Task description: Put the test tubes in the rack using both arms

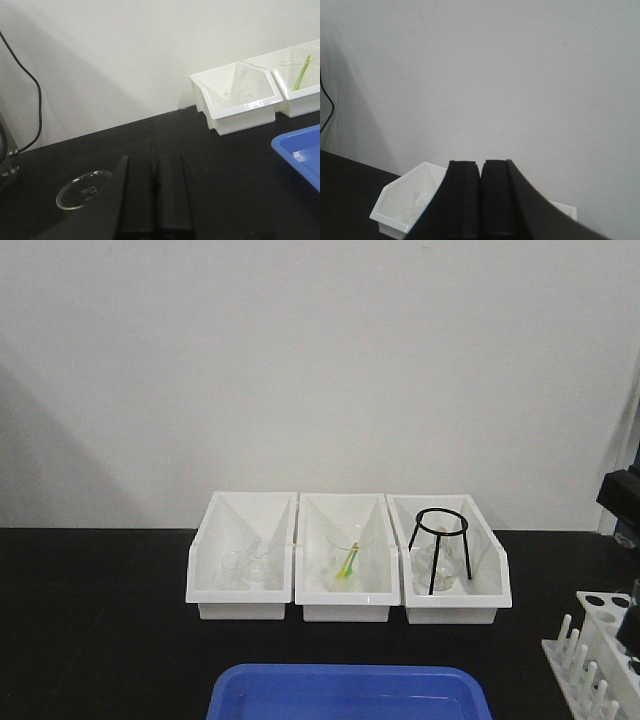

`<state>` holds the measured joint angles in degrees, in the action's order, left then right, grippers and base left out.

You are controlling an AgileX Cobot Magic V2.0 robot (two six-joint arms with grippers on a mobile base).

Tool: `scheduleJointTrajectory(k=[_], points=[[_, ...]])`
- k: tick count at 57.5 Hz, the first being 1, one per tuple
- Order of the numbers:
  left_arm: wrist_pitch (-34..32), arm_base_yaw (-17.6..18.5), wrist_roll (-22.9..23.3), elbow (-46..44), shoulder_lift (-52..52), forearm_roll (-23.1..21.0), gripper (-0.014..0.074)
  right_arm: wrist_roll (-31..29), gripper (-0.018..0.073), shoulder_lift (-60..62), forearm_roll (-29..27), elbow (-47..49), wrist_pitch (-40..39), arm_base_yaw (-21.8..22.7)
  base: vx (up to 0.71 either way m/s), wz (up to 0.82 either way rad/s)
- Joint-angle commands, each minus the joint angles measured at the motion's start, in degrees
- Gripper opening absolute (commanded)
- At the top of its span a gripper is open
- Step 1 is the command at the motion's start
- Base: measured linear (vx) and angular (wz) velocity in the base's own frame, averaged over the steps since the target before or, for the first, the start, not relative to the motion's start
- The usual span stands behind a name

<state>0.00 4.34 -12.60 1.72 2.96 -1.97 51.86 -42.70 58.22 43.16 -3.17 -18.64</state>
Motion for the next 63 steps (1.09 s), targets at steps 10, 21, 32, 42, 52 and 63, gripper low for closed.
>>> scheduleJointTrajectory(k=[10,21,32,42,52,63], points=[[-4.82,-0.05,-0.3,1.54,0.48,-0.64,-0.002,-0.08,-0.0007,0.24,0.27,1.79,-2.04,-0.03,0.0,0.0],[-4.49,-0.05,-0.31,1.54,0.53,-0.64,-0.002,-0.08,-0.0007,0.24,0.27,1.79,-2.04,-0.03,0.0,0.0],[-0.51,-0.38,-0.23,1.54,0.02,-0.64,-0.002,-0.08,-0.0007,0.24,0.27,1.79,-2.04,-0.03,0.0,0.0],[5.63,-2.36,-0.13,1.54,-5.03,-0.64,-0.002,-0.08,-0.0007,0.24,0.27,1.79,-2.04,-0.03,0.0,0.0],[5.95,-3.1,0.01,1.54,-4.59,-0.64,-0.002,-0.08,-0.0007,0.24,0.27,1.79,-2.04,-0.03,0.0,0.0],[6.02,-3.1,0.01,1.54,-4.59,-0.64,-0.002,-0.08,-0.0007,0.24,0.27,1.79,-2.04,-0.03,0.0,0.0]])
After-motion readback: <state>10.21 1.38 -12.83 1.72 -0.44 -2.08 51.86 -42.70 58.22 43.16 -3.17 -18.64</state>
